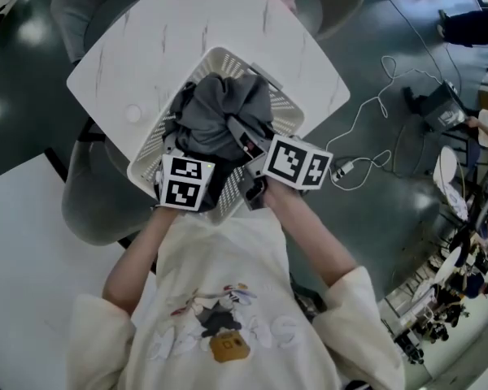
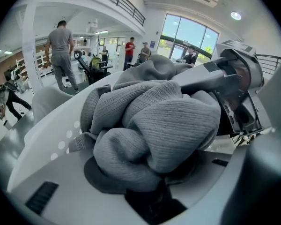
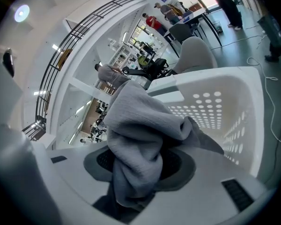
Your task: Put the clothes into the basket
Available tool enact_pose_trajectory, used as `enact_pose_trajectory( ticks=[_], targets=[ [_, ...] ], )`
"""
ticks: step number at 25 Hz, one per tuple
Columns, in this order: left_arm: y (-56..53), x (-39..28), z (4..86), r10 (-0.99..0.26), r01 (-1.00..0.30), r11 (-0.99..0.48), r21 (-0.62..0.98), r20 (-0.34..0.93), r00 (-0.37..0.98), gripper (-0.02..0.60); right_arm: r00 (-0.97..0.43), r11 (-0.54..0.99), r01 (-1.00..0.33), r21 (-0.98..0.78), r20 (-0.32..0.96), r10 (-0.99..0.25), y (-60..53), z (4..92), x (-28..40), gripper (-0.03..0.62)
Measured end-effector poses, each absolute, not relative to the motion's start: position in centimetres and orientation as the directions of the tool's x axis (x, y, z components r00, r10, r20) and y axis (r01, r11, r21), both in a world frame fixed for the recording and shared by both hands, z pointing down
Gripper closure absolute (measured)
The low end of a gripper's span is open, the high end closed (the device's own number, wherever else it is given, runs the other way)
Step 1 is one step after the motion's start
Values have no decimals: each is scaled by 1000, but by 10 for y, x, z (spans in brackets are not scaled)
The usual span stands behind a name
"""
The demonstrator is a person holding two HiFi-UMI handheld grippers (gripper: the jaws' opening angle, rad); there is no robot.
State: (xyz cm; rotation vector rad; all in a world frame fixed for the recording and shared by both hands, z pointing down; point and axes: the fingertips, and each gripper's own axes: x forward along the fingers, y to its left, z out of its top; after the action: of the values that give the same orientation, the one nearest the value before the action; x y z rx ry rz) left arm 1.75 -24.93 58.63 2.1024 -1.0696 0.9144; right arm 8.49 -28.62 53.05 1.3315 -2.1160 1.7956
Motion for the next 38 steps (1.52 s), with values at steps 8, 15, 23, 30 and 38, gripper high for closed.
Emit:
enact_pose_trajectory(
  ticks=[8,15,23,30,38],
  targets=[
    [-253,18,619,-382,-856,-460,235,818,429,403,-563,-121,-693,-711,638,-526,-293,560,86,407],
    [-255,15,644,-351,-876,-419,241,846,401,403,-523,-201,-718,-667,707,-477,-300,585,82,406],
    [-259,10,664,-323,-900,-366,236,875,360,403,-478,-269,-728,-630,749,-459,-309,609,81,405],
    [-261,11,680,-285,-906,-360,225,898,336,403,-459,-295,-733,-613,766,-451,-313,627,82,407],
    [-265,13,708,-231,-920,-305,247,918,323,403,-400,-307,-780,-546,811,-426,-320,659,83,405]
  ],
)
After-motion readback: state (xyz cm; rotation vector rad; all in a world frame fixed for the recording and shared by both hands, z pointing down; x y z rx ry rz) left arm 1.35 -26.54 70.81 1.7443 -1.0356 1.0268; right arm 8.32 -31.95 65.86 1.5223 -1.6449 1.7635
